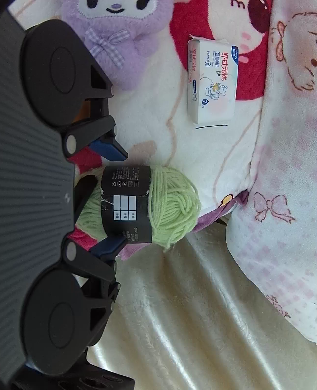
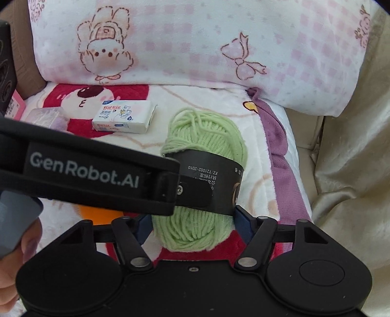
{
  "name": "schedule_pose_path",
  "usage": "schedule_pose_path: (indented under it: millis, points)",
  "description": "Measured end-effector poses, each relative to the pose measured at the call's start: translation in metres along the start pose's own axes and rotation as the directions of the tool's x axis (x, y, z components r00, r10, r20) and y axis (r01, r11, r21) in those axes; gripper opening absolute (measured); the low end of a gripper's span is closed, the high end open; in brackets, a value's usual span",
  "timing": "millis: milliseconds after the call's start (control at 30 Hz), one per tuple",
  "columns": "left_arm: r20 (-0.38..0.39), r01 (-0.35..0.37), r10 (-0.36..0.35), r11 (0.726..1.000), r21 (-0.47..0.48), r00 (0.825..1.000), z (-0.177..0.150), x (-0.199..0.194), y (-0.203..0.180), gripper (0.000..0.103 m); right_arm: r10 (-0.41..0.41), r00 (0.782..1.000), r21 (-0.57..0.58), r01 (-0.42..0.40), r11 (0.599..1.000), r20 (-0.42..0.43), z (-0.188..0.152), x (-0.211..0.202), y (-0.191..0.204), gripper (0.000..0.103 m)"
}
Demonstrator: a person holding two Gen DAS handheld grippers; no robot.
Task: Organize objects
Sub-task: 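Close the left gripper around the green yarn skein and lift it, then carry the yarn skein with the left gripper over the pink box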
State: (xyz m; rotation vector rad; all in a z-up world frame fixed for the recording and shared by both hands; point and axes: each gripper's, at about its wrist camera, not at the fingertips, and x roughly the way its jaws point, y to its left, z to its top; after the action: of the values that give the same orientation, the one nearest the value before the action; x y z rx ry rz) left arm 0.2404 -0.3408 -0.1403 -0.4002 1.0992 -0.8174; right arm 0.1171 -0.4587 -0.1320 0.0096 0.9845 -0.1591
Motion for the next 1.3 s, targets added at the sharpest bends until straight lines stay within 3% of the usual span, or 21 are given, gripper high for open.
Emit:
schedule_pose_path:
  millis: [200,333,567,667,767,1033,1133,1300]
  points:
    - [0.027,0.031,-0.03,0.999,-0.02,0.999,-0.005,-0.001,-0.001,0.061,0.019,0.998,0.014,-0.02,1.0,0.057,-0.006,-0.009,-0.005,0.061]
    - [-0.015,0.05,-0.051,0.999,-0.021,0.999,-0.004,-0.009,-0.006,0.057,0.035,0.997,0.024,-0.036,0.999,0.063,-0.009,-0.02,-0.005,0.059]
    - [-0.055,0.092,-0.094,0.995,-0.038,0.994,-0.007,-0.053,-0.002,0.057,0.097,0.991,0.029,-0.1,0.995,0.089,-0.01,-0.06,0.014,0.059]
    - [-0.09,0.098,-0.102,0.994,-0.05,0.991,-0.01,-0.071,-0.001,0.057,0.128,0.991,0.06,-0.13,0.99,0.046,-0.005,-0.078,0.026,0.059]
    - [-0.1,0.109,-0.114,0.993,-0.053,0.988,-0.015,-0.093,-0.001,0.057,0.129,0.991,0.019,-0.129,0.991,0.031,-0.003,-0.094,0.041,0.059]
    - [-0.08,0.049,-0.053,0.997,-0.052,0.995,-0.026,-0.144,0.002,0.057,0.182,0.982,-0.031,-0.181,0.983,0.055,-0.006,-0.121,0.078,0.059]
    - [-0.107,0.032,-0.043,0.994,-0.105,0.993,-0.033,-0.165,0.009,0.057,0.215,0.977,-0.057,-0.214,0.975,0.013,-0.005,-0.131,0.093,0.059]
    - [-0.089,0.017,-0.025,0.996,-0.093,0.996,-0.048,-0.212,0.008,0.057,0.248,0.969,-0.157,-0.244,0.957,0.006,-0.009,-0.163,0.126,0.059]
